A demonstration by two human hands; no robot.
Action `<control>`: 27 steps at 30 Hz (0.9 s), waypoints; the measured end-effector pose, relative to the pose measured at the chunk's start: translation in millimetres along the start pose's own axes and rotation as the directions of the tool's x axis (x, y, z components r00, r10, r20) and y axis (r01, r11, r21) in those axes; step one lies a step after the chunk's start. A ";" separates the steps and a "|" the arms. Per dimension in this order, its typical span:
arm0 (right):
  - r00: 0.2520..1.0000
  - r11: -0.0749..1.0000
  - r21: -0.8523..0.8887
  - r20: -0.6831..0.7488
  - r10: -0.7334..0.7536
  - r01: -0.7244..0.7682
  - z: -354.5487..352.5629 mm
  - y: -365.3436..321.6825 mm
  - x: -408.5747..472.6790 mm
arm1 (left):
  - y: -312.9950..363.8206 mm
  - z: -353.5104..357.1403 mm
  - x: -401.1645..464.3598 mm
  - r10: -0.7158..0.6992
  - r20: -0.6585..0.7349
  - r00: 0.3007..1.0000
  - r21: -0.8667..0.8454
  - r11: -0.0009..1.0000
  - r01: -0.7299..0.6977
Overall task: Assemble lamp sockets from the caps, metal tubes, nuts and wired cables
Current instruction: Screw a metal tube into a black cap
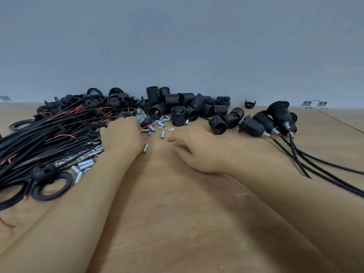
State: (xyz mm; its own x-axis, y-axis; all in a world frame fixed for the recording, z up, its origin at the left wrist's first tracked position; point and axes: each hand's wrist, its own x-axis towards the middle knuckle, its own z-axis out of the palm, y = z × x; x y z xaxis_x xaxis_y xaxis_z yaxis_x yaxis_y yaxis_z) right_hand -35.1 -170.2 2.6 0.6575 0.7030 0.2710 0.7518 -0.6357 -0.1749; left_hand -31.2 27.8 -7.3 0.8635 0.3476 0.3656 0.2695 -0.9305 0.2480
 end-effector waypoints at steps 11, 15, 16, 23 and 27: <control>0.996 0.985 -0.167 0.067 0.056 -0.044 5.1 17.9 14.3 | 24.3 16.7 -0.2 0.412 0.159 0.897 -0.062 0.911 -0.407; 0.991 0.989 -0.080 0.017 0.129 -0.127 -5.6 31.1 -19.0 | 25.2 18.6 -1.4 0.436 0.125 0.891 -0.078 0.900 -0.429; 0.990 0.988 -0.065 0.003 0.139 -0.138 -7.8 33.2 -26.4 | 25.1 18.9 -1.2 0.445 0.133 0.886 -0.072 0.896 -0.439; 0.943 0.953 0.170 -0.182 0.279 -0.250 -15.0 34.9 -53.2 | 21.0 17.5 2.2 0.427 0.164 0.889 -0.210 0.896 -0.391; 0.941 0.954 0.179 -0.199 0.273 -0.239 -15.4 34.1 -54.7 | 19.8 13.0 2.6 0.382 0.043 0.923 -0.302 0.886 -0.352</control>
State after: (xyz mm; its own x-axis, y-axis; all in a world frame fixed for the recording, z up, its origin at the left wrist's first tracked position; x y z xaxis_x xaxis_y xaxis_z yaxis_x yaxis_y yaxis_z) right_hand -46.2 -235.3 -3.6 0.8144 0.4243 0.3960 0.5690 -0.7179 -0.4010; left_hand -18.1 8.7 -13.0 0.9184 -0.0391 0.3938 -0.1939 -0.9119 0.3616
